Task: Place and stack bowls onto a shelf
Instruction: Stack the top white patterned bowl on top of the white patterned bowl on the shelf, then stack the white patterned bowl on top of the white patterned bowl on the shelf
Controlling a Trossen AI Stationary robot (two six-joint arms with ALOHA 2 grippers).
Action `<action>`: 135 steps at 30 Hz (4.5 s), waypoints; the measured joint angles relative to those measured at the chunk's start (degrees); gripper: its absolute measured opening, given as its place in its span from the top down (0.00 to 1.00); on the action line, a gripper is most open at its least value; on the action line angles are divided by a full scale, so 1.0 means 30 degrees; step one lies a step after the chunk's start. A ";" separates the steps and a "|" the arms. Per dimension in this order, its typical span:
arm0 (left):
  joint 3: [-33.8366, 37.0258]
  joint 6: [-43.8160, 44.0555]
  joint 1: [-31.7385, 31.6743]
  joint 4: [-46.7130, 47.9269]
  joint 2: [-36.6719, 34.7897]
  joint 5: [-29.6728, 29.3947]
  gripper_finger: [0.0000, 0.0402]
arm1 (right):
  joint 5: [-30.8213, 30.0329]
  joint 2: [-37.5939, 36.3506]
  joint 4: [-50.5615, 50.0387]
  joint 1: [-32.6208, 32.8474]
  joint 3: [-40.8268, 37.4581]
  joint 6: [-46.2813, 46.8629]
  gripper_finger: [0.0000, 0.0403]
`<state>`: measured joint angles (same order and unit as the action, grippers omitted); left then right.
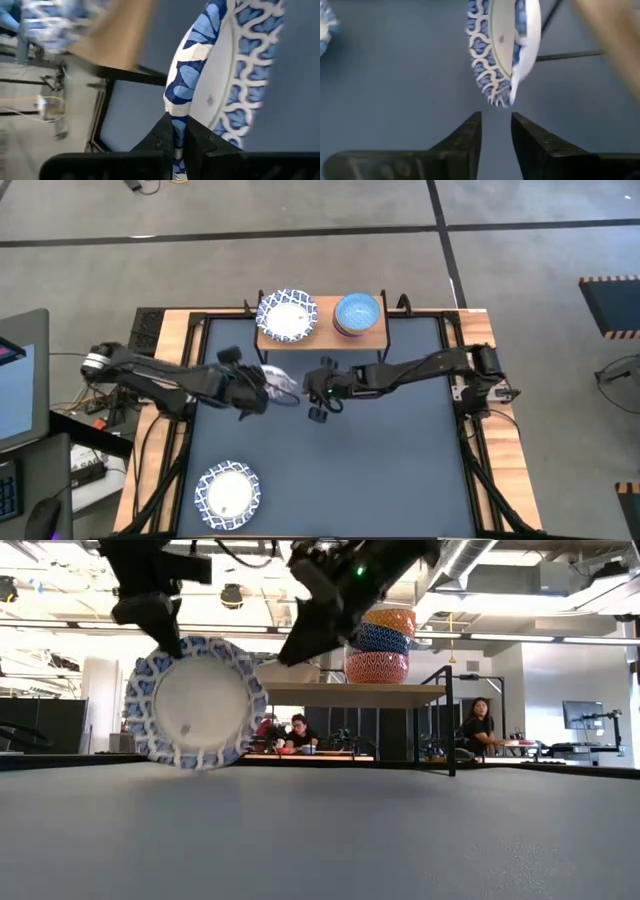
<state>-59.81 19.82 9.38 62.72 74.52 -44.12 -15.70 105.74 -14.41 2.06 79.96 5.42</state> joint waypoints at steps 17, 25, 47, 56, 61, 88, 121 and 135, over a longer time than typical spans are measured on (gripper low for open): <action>-0.1545 -0.4210 -0.7010 -0.9154 -0.8902 0.1194 1.00 | -0.1845 -0.4932 -0.2132 0.0111 -0.2192 0.1267 0.53; -0.1525 -0.3288 -1.1775 -1.2157 -0.6116 0.6795 0.96 | -0.1830 -0.4993 -0.2239 0.0069 -0.2211 0.1249 0.53; -0.6064 -0.2249 -1.7654 -0.7894 -0.1527 1.3793 0.57 | -0.3364 -0.5001 -0.4413 0.0075 -0.2215 0.1759 0.54; -0.5988 -0.3931 -1.7374 -0.8183 -0.1665 0.9734 0.51 | -0.3375 -0.4846 -0.3473 0.0031 -0.2222 0.1890 0.54; -0.4472 -0.3921 -1.7367 -0.8239 -0.0435 0.9497 0.53 | -0.3360 -0.4840 -0.3396 0.0031 -0.2242 0.1890 0.54; -0.1991 -0.3236 -1.0223 -0.5906 -0.5096 0.7919 0.55 | -0.3222 -0.4811 0.0121 0.0017 -0.4173 0.2306 0.54; 0.5960 0.8564 0.3869 -0.5707 -0.6981 1.2086 0.55 | 0.5334 0.0719 0.8297 0.0558 -0.3850 0.6254 0.54; 0.5945 1.3656 0.9543 -0.8629 -0.2077 1.4708 0.55 | 0.8219 0.5782 1.2074 0.1937 -0.0658 0.7537 0.54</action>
<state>-41.98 60.78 38.01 36.84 68.29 0.00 8.96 123.09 21.81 7.87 77.99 28.03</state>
